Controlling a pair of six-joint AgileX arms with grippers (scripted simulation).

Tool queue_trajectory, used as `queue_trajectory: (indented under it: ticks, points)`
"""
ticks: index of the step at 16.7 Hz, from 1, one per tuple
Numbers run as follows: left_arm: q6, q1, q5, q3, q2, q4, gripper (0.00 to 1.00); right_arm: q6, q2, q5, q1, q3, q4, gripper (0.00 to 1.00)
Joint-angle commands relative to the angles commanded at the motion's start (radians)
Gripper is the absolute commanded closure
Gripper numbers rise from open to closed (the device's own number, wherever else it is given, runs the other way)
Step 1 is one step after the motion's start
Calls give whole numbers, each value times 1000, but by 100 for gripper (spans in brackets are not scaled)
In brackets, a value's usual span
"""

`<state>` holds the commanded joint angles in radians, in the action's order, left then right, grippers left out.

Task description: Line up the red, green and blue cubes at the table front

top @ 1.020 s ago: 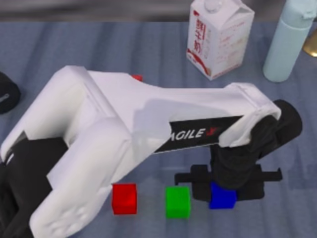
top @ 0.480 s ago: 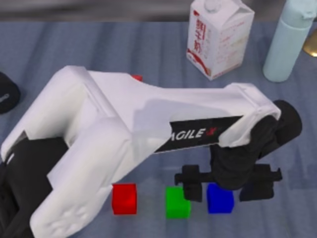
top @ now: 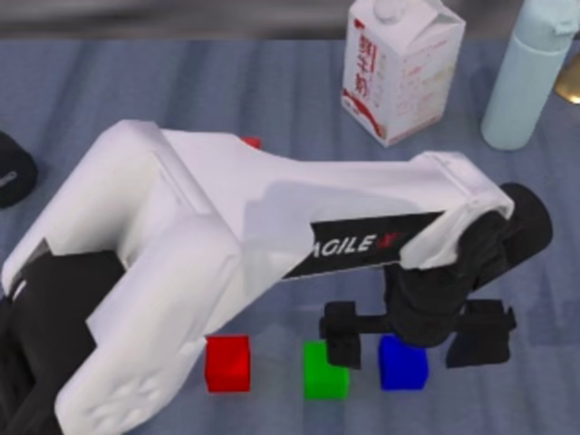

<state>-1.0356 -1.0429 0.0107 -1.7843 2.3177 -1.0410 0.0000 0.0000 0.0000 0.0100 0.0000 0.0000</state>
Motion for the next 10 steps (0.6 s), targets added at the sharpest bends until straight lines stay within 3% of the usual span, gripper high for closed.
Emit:
queue_trajectory:
  ticks: [10]
  points:
    - [-4,16,1,-193,-52,-245,0,0,0,0,0,0,0,0]
